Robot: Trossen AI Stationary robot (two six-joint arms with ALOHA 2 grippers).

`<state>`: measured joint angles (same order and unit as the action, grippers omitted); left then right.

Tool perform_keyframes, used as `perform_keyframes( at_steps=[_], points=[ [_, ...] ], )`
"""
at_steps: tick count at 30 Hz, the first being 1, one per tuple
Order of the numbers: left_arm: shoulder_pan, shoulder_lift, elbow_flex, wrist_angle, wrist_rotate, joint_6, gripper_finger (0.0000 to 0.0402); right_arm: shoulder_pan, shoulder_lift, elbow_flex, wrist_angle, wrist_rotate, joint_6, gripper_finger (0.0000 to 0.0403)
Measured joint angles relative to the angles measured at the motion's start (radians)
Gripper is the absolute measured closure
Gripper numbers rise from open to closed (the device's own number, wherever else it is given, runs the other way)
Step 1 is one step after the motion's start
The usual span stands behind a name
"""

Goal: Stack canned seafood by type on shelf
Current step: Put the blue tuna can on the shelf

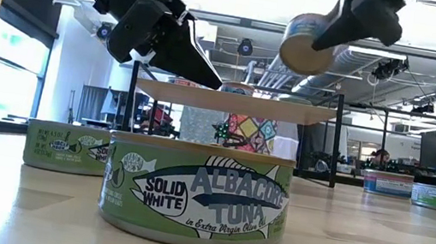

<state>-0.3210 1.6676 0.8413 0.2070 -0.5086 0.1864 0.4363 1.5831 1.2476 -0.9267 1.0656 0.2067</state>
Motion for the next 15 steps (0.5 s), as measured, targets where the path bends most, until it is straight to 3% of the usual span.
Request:
perform_keyframes(
  at_steps=[7,13,15],
  points=[
    [0.000,0.000,0.000,0.000,0.000,0.000,0.0397,-0.142,-0.007,0.000,0.348,-0.190,-0.491,0.0242],
    [0.000,0.000,0.000,0.001,0.000,0.002,0.0397,-0.335,-0.007,0.000,0.644,-0.235,-0.930,0.0242],
    [0.002,0.000,0.000,0.021,0.000,0.037,0.0397,-0.416,-0.007,0.000,0.725,-0.294,-1.047,0.0242]
  ],
)
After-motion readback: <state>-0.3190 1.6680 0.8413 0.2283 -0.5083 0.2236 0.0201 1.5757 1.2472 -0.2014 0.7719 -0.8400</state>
